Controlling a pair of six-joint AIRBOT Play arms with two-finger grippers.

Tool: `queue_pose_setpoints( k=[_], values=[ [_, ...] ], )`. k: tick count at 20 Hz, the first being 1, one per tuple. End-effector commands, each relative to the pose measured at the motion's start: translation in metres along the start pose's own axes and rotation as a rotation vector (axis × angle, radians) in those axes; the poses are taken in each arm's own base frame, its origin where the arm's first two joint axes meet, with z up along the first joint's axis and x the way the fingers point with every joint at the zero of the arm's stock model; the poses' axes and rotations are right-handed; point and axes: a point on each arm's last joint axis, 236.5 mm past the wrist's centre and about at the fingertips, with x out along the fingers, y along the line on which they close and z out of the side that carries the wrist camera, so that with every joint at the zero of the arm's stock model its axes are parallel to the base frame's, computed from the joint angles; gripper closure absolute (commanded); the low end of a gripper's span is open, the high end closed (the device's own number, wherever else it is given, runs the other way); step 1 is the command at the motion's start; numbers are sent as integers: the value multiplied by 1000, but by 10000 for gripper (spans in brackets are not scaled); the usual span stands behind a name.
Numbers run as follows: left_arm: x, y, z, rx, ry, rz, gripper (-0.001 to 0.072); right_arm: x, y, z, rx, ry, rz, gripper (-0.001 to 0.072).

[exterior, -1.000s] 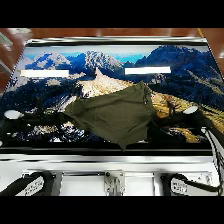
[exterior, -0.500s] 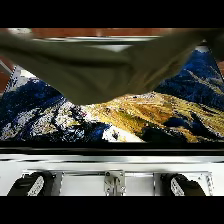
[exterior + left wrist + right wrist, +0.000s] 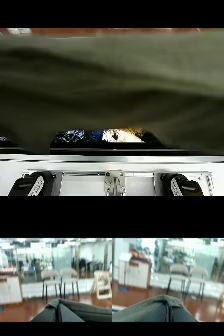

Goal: Fold the shirts.

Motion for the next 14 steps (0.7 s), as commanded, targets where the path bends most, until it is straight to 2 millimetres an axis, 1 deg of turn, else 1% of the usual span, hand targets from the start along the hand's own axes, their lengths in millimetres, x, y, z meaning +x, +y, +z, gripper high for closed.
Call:
queue_pose_setpoints(
  k=[1, 2, 4, 6, 8, 9, 10, 11, 12, 13, 14],
  values=[
    [-3, 19, -103, 15, 400, 53, 669, 3, -18, -80, 28, 338, -56, 658],
    [-2, 27, -138, -2, 513, 70, 668, 11, -20, -112, 56, 466, -46, 657],
    [6, 40, -199, -122, 659, 126, 667, 30, -21, -178, 148, 712, -21, 658],
    [24, 48, -264, -212, 776, 147, 668, 61, -26, -243, 258, 889, -22, 657],
    [51, 60, -322, -252, 843, 164, 667, 104, -34, -311, 340, 979, -37, 657],
    [64, 66, -354, -273, 887, 172, 667, 125, -35, -352, 387, 1021, -41, 657],
    [75, 71, -386, -299, 942, 181, 667, 142, -33, -391, 442, 1059, -43, 658],
    [84, 74, -422, -339, 1011, 191, 667, 162, -29, -432, 490, 1082, -43, 658],
    [95, 75, -454, -377, 1064, 187, 667, 181, -26, -466, 525, 1081, -48, 657],
    [107, 73, -485, -426, 1102, 182, 667, 202, -21, -496, 592, 1067, -56, 657],
    [118, 71, -511, -481, 1118, 179, 667, 223, -12, -515, 674, 1033, -50, 657]
  ],
)
